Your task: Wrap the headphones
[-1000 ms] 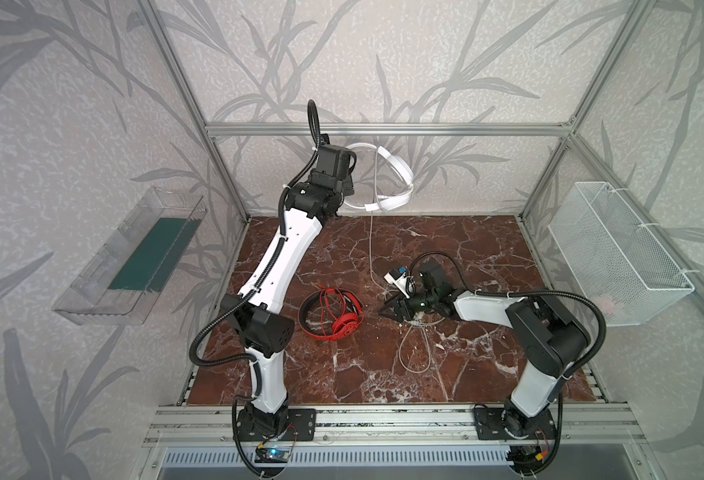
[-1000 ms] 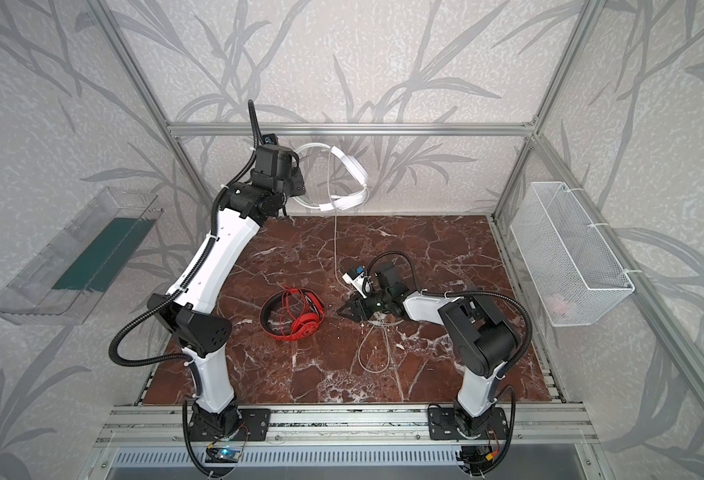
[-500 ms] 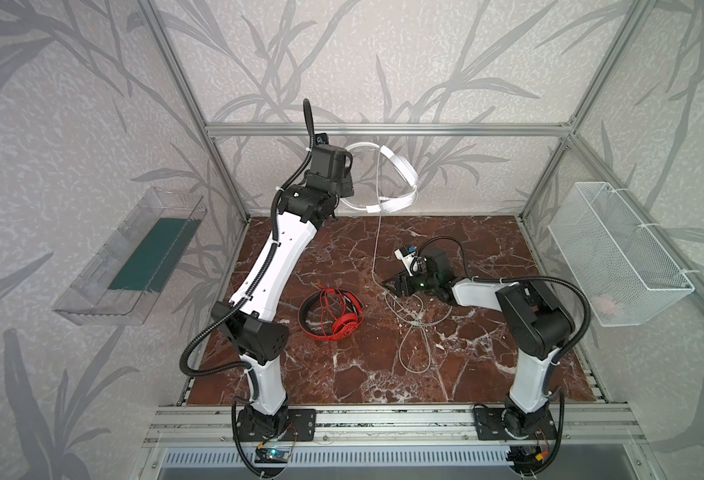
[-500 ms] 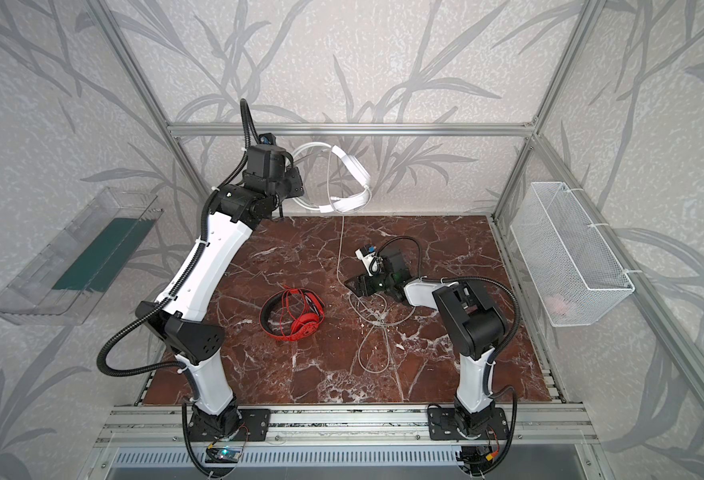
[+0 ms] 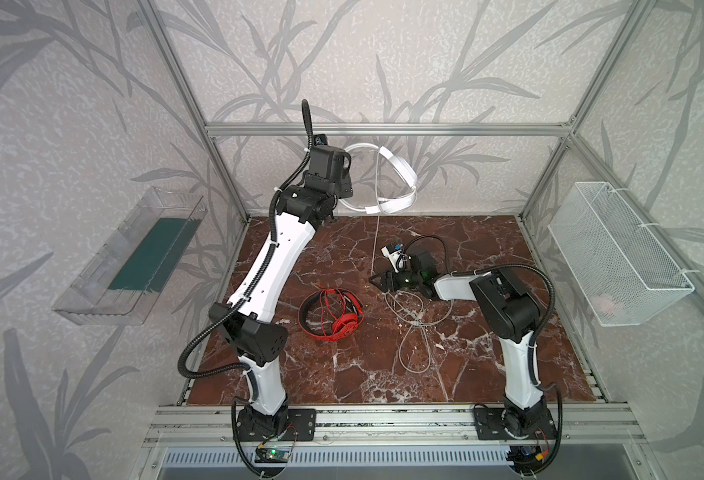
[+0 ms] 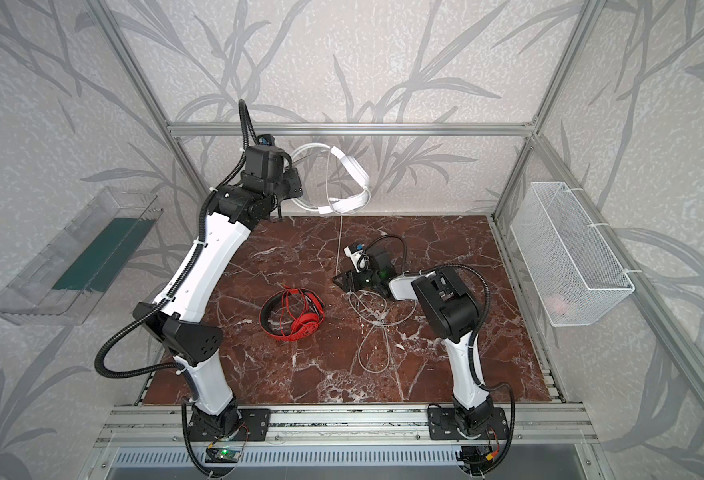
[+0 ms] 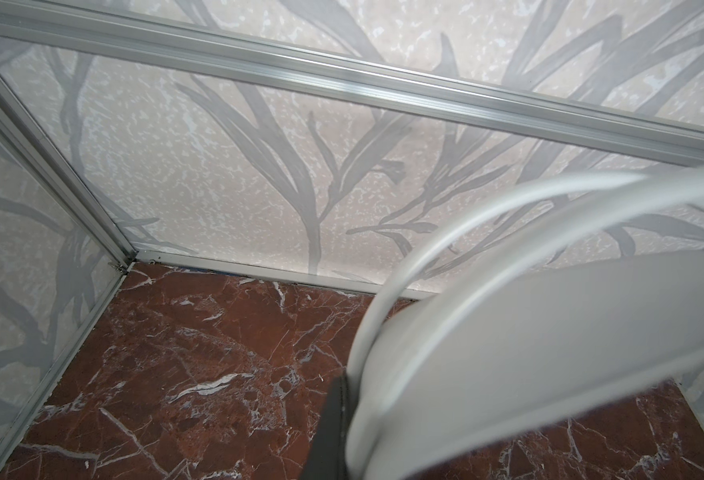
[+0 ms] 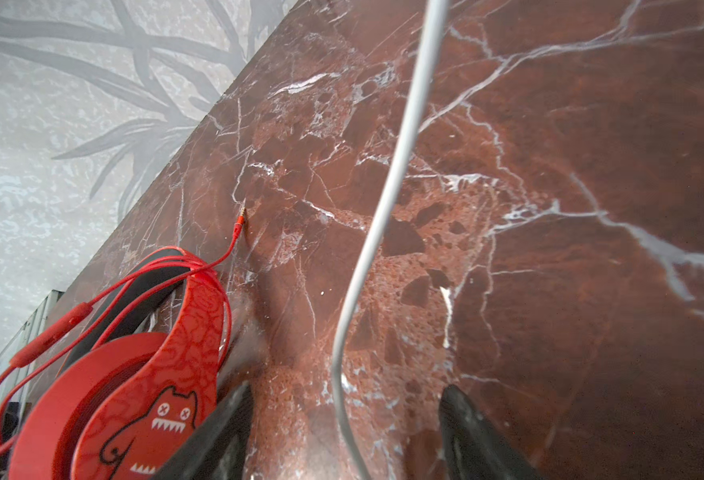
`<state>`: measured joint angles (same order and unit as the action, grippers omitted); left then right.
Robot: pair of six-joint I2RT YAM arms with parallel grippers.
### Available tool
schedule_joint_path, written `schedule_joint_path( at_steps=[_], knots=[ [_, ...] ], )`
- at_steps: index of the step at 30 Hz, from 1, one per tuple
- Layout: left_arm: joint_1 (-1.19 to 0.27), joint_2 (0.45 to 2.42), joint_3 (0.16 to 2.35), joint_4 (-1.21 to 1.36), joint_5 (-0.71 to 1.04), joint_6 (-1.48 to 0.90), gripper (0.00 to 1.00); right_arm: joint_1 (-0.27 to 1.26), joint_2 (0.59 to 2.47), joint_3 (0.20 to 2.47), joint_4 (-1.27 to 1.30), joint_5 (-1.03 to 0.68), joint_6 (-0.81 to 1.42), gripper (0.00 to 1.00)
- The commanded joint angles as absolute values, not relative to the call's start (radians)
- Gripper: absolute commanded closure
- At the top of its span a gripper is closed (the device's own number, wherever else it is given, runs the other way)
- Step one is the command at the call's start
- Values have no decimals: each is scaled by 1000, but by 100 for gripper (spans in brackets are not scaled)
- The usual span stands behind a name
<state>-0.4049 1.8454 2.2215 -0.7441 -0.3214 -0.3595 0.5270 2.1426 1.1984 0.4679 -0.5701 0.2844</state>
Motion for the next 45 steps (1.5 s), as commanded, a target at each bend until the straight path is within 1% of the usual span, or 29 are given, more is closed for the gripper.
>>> schedule_joint_path(
  at_steps=[1, 6, 12, 13, 17, 20, 22, 24, 29, 33, 38, 45],
  knots=[
    [-401, 1816, 2217, -700, -322, -398, 100, 537, 2184, 1249, 482, -571, 301, 29],
    [-399, 1822, 2217, -700, -320, -405, 100, 543, 2252, 1350, 389, -563, 332, 33],
    [-399, 1817, 2193, -695, -320, -412, 100, 558, 2285, 1376, 369, -563, 343, 47],
    [-397, 1813, 2186, -691, -319, -414, 100, 558, 2289, 1369, 384, -569, 352, 51],
    [-396, 1798, 2151, -676, -324, -419, 100, 559, 2282, 1322, 474, -597, 386, 73],
    [-391, 1785, 2117, -661, -324, -427, 100, 560, 2256, 1271, 541, -620, 395, 87],
    [-388, 1776, 2097, -648, -322, -433, 100, 561, 2236, 1238, 568, -626, 393, 95],
    [-386, 1773, 2086, -644, -322, -436, 100, 563, 2215, 1204, 591, -634, 391, 100],
    [-380, 1772, 2068, -635, -326, -436, 100, 563, 2148, 1119, 615, -656, 379, 100],
    [-375, 1778, 2049, -631, -332, -433, 100, 567, 2063, 1053, 584, -712, 339, 100],
    [-369, 1780, 1989, -606, -355, -440, 100, 591, 1890, 984, 380, -742, 174, 100],
    [-353, 1782, 1895, -550, -364, -480, 100, 667, 1639, 845, 208, -729, 9, 100]
  ],
)
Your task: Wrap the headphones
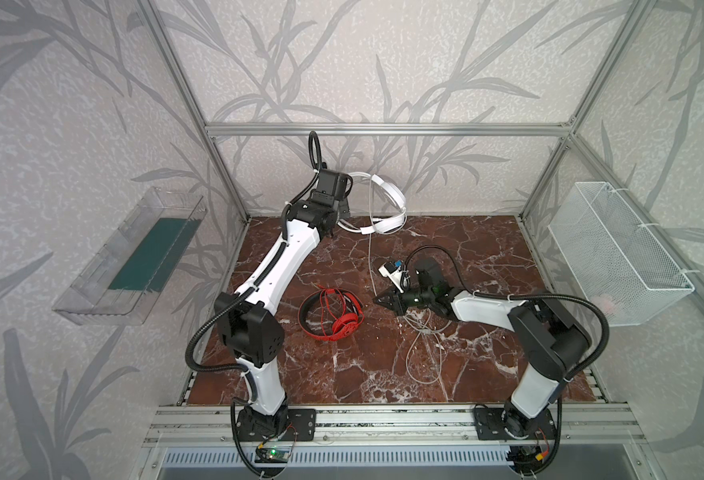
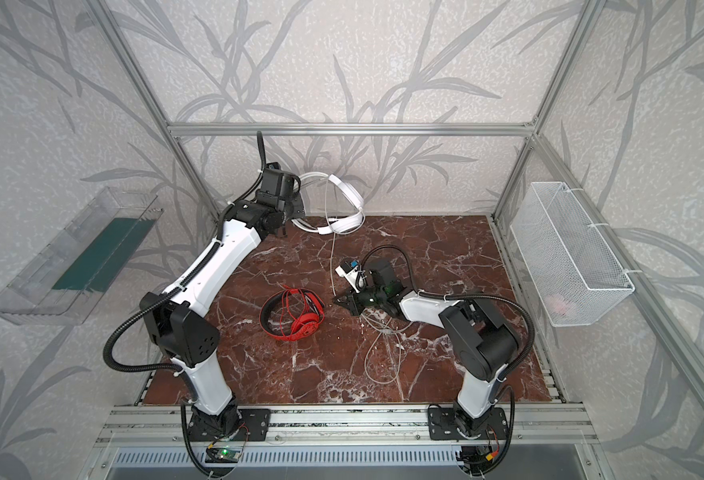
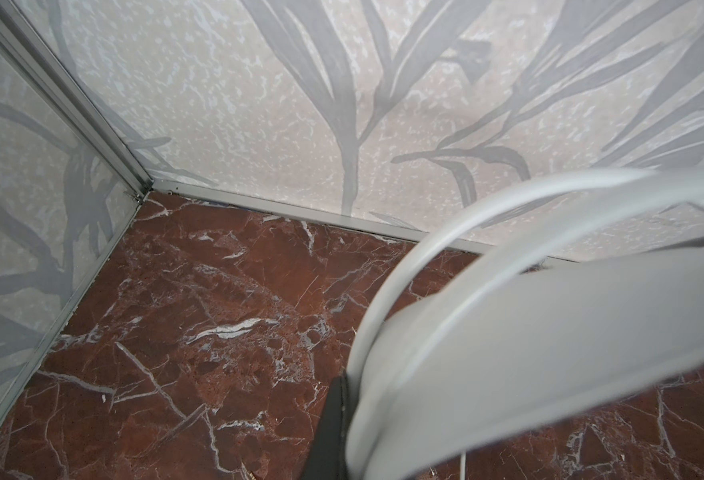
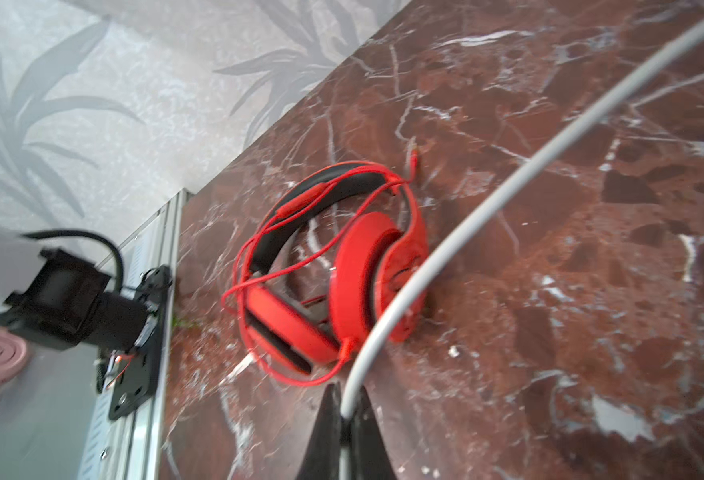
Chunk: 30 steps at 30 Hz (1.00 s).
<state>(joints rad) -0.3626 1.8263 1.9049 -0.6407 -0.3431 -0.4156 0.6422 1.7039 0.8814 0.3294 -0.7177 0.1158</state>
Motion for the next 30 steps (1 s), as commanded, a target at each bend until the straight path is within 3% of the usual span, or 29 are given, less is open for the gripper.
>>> schedule_joint_path(
  at_steps=[1, 13, 19, 30],
  knots=[
    [-351, 1784, 1885, -546, -366, -482, 100, 681, 1607, 834, 176, -727, -14, 100],
    [-348, 1853, 1840, -552, -354, -443, 100, 744, 1307, 915, -277, -767, -332, 100],
    [-350, 1879, 1830, -606, -307, -388, 100, 699, 1293, 1055, -483, -792, -450, 100],
    [-368, 1864, 1750, -644, -236, -277, 100, 562, 1327, 1217, -534, -833, -552, 100]
  ],
)
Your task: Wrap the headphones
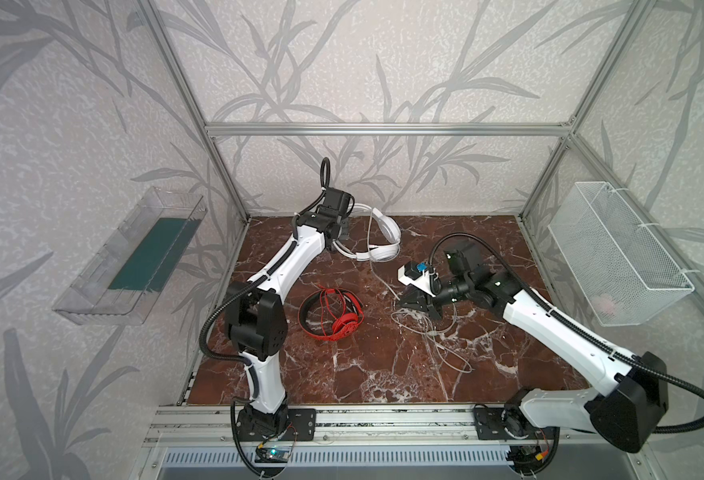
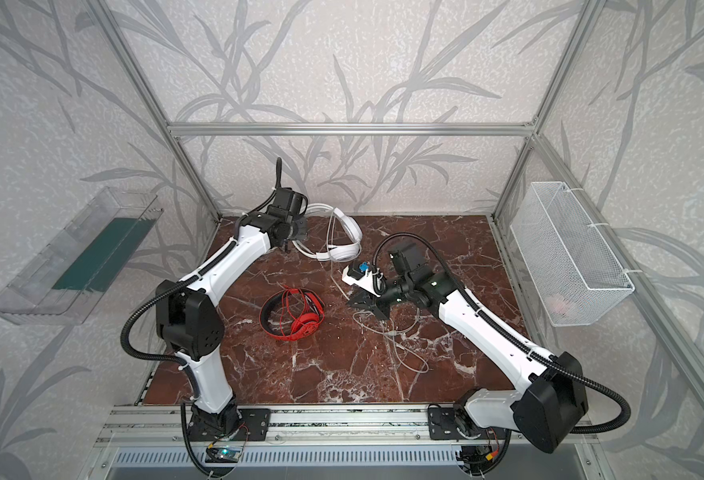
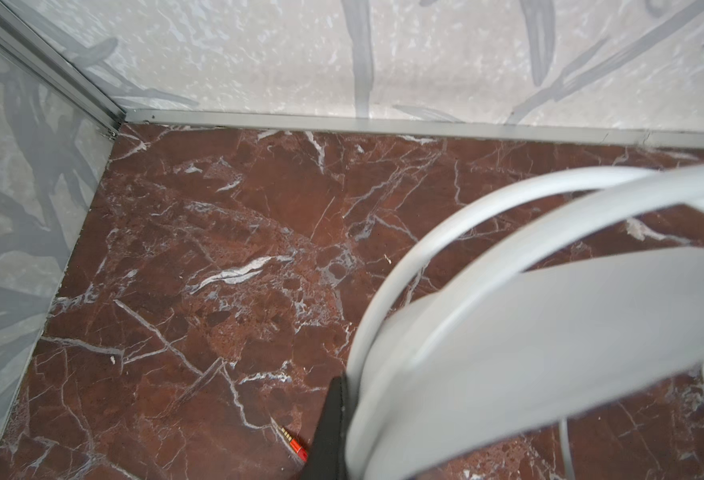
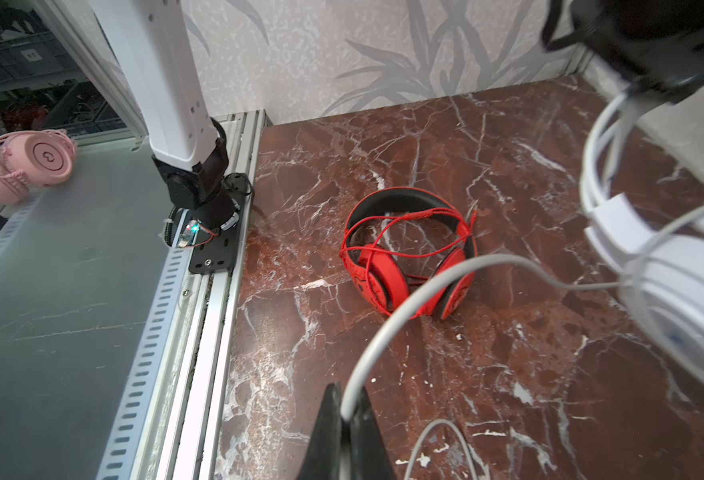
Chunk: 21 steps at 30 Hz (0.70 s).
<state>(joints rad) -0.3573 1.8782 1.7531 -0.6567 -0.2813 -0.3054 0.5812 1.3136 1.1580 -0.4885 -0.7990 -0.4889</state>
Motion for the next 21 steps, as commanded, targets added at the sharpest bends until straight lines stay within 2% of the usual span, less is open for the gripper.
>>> schedule_joint_path(
  at_steps=[1, 10, 21],
  knots=[
    [-370, 1863, 1749, -647, -226, -264, 100, 554, 1338, 1237, -543, -832, -567, 100],
    [-383, 1833, 1714, -658, -143, -179, 100, 502, 1469, 1435, -653, -860, -669, 100],
    [-394, 1770, 1636, -636, 36, -82, 100, 418, 1600, 1557, -629, -870, -662, 100]
  ],
)
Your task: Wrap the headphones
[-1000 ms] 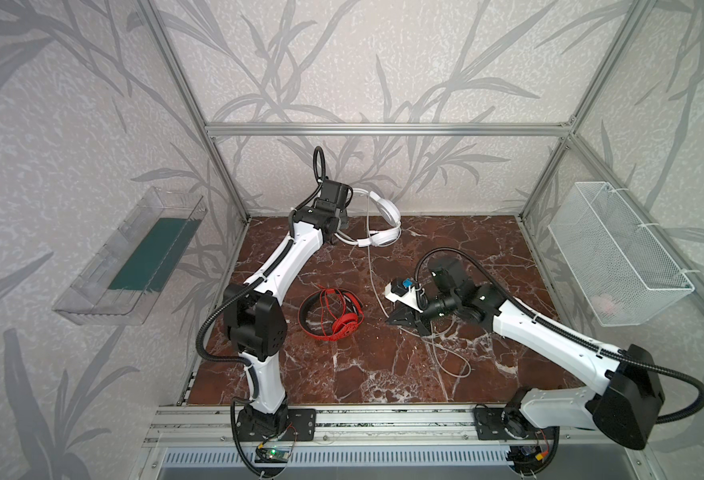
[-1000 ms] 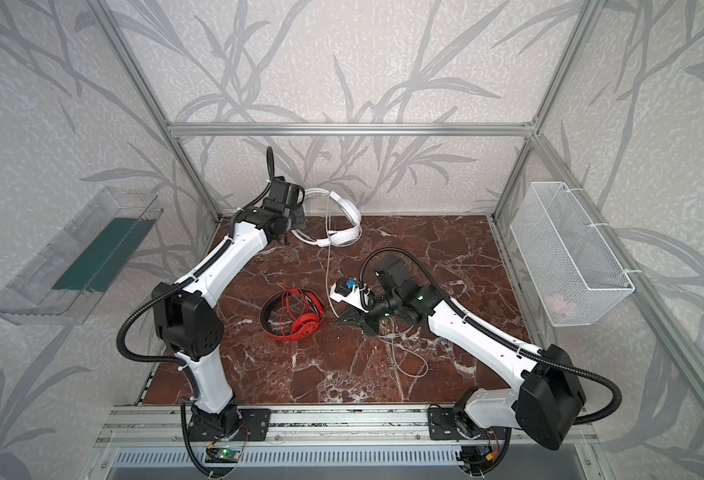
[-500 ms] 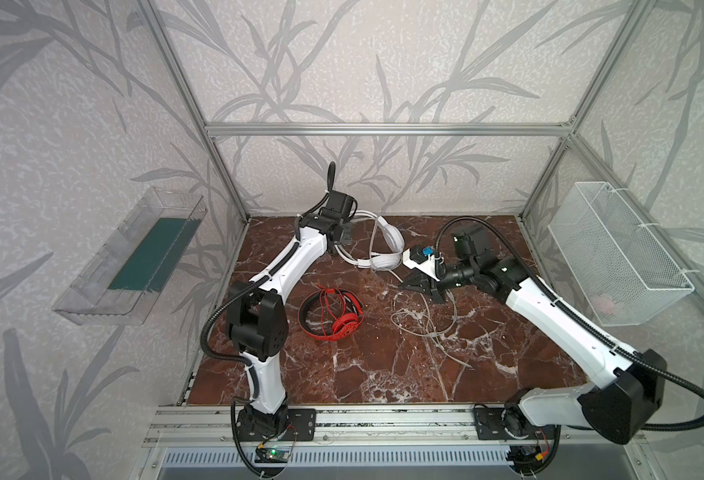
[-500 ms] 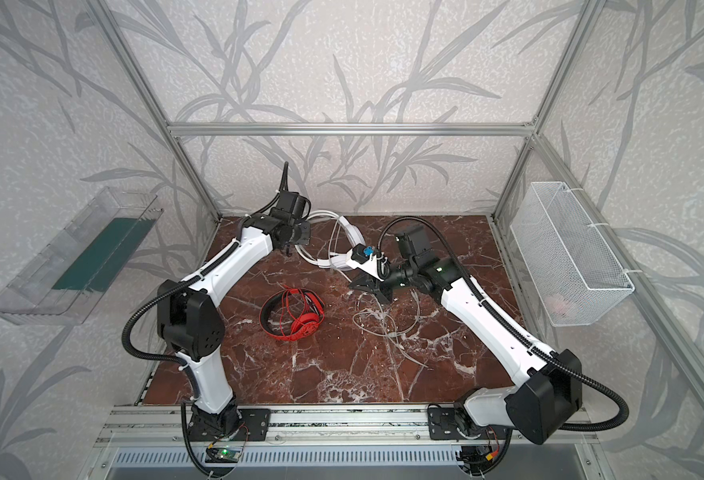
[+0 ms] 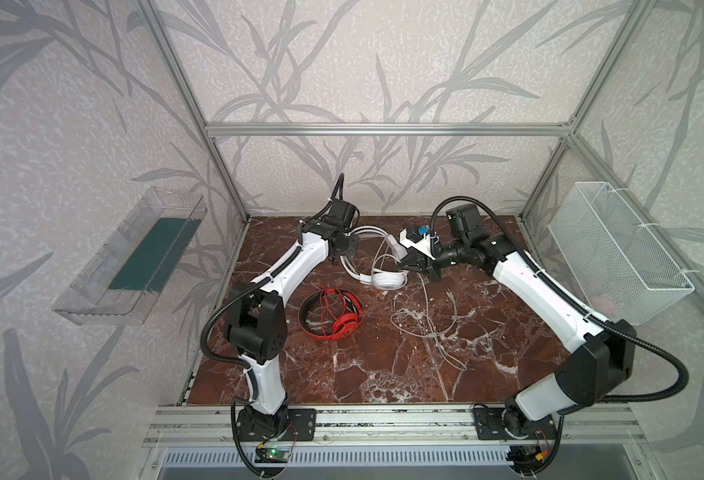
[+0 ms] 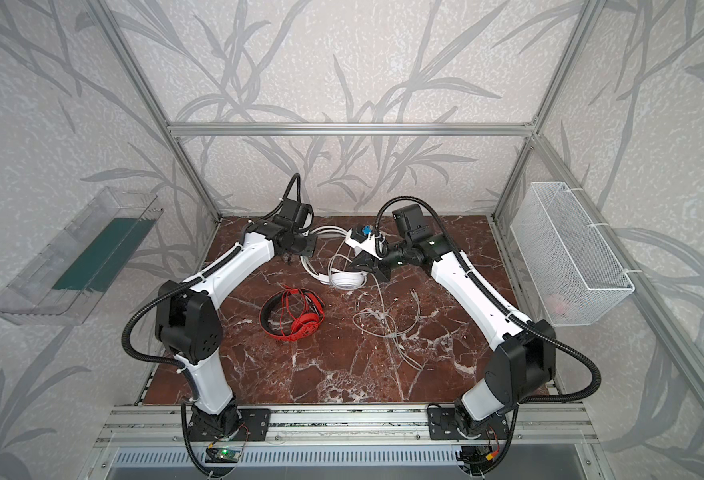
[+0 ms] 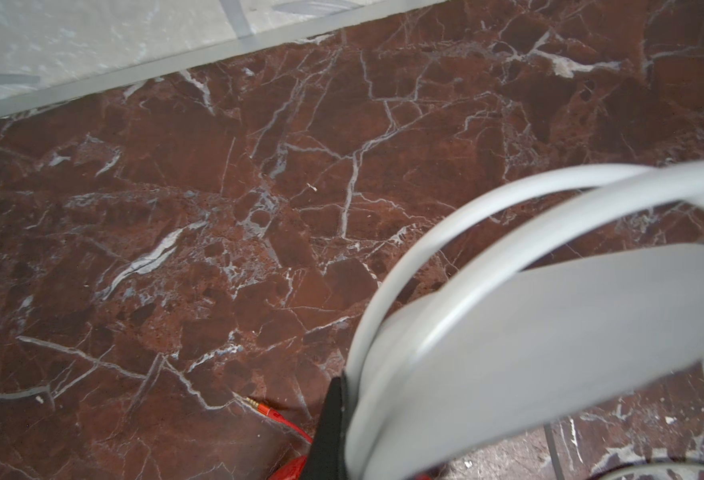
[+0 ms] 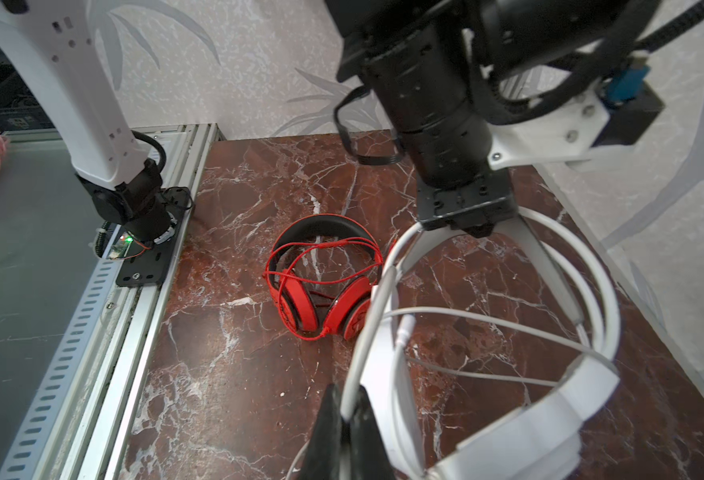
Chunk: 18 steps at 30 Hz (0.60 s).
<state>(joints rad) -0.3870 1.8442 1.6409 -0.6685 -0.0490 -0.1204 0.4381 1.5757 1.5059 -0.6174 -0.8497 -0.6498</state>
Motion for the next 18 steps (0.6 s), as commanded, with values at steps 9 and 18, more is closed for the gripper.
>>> schedule_joint_path(
  at_steps=[9, 18],
  knots=[
    [-402, 1719, 1597, -635, 94, -30, 100, 360, 1758, 1712, -735, -852, -739, 100],
    [-418, 1694, 1580, -637, 151, 3, 100, 338, 1899, 1826, -757, -823, -726, 100]
  ],
)
